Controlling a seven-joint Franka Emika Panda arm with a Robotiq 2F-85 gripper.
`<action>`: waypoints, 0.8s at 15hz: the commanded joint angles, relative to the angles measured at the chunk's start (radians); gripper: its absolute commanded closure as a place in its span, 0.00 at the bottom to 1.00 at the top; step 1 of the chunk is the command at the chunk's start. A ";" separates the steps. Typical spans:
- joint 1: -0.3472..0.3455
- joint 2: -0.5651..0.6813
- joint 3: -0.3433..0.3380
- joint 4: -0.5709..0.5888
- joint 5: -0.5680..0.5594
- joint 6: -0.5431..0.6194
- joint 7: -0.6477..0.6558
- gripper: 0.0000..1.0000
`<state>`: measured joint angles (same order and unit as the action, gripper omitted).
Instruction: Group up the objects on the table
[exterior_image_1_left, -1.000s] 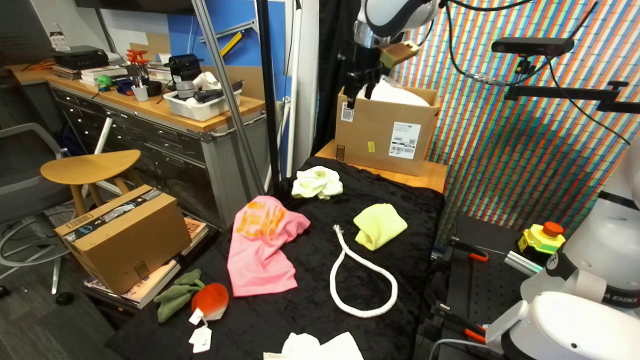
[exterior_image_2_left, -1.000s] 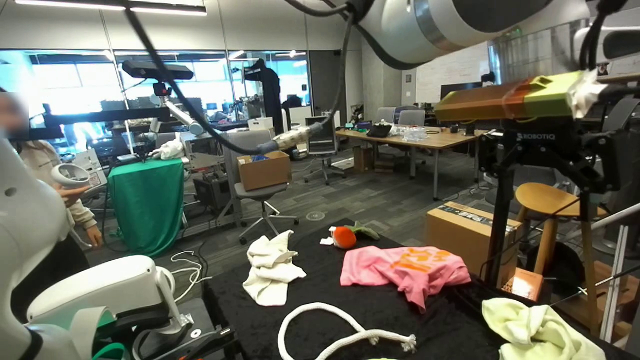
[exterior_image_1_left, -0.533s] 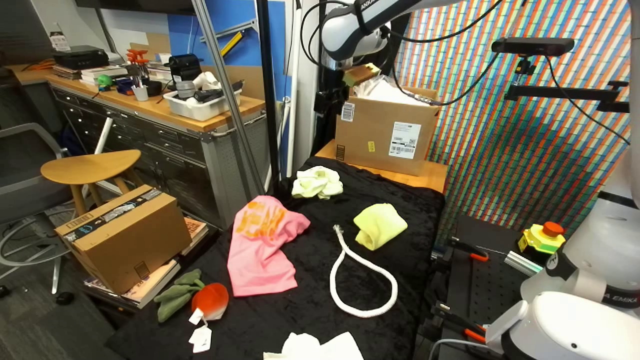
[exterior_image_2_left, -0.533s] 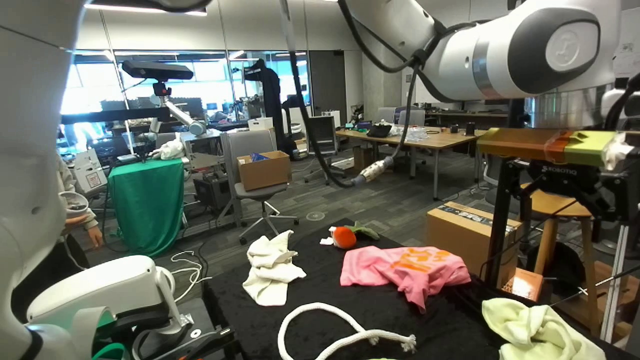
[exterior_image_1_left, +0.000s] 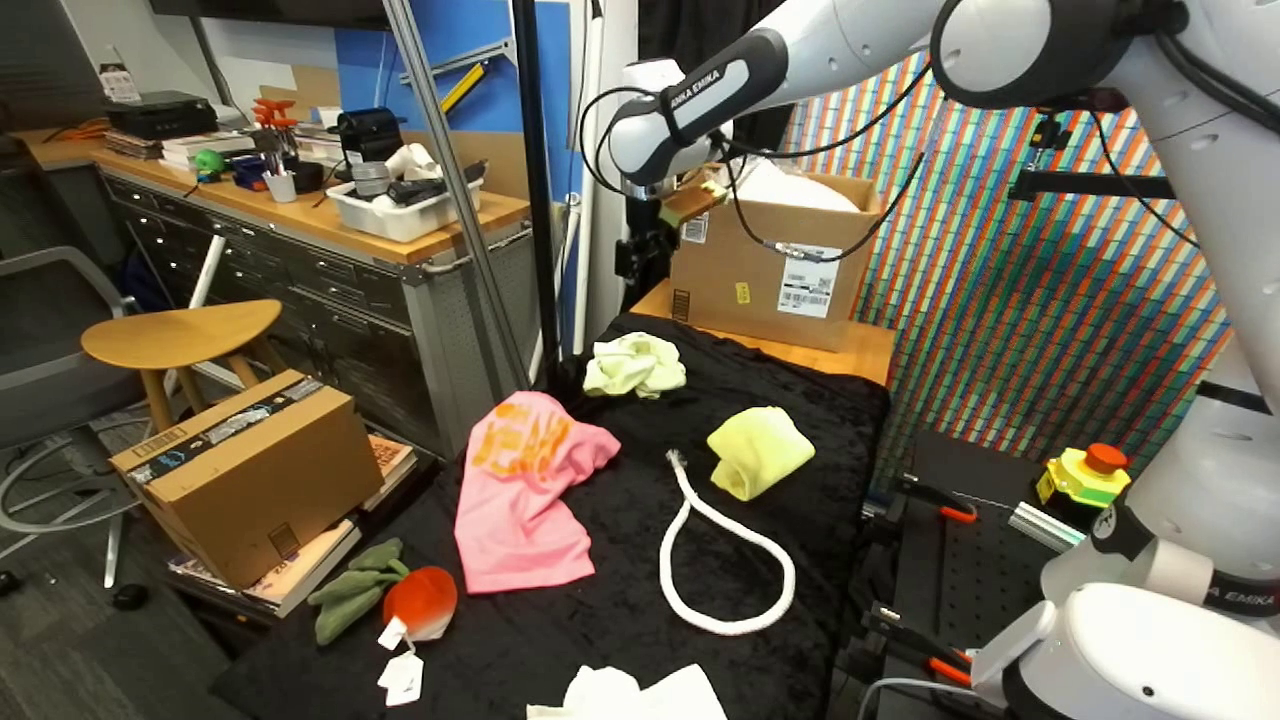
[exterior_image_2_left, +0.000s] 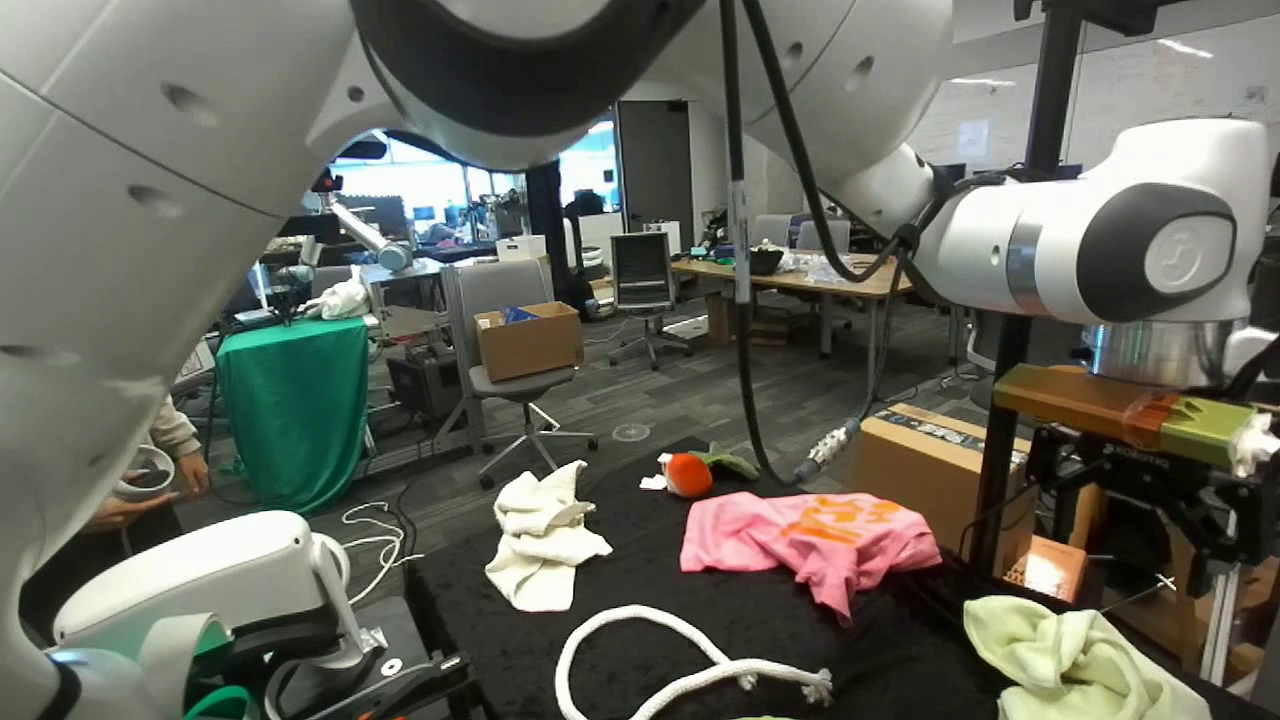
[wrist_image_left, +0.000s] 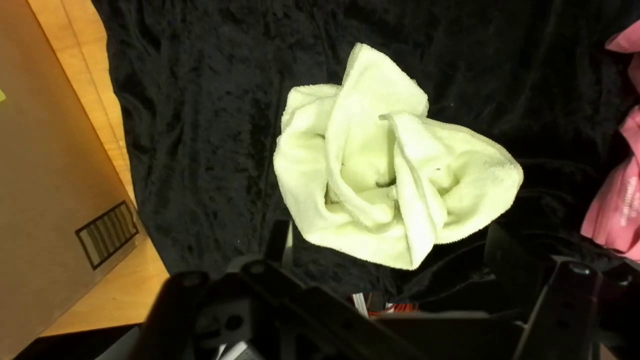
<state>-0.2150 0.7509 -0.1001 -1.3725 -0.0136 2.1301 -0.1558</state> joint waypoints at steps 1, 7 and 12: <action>-0.027 0.133 0.028 0.165 0.026 -0.071 -0.019 0.00; -0.066 0.287 0.073 0.330 0.062 -0.115 -0.045 0.00; -0.073 0.400 0.066 0.470 0.056 -0.180 -0.025 0.00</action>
<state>-0.2765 1.0526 -0.0379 -1.0597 0.0259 2.0178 -0.1761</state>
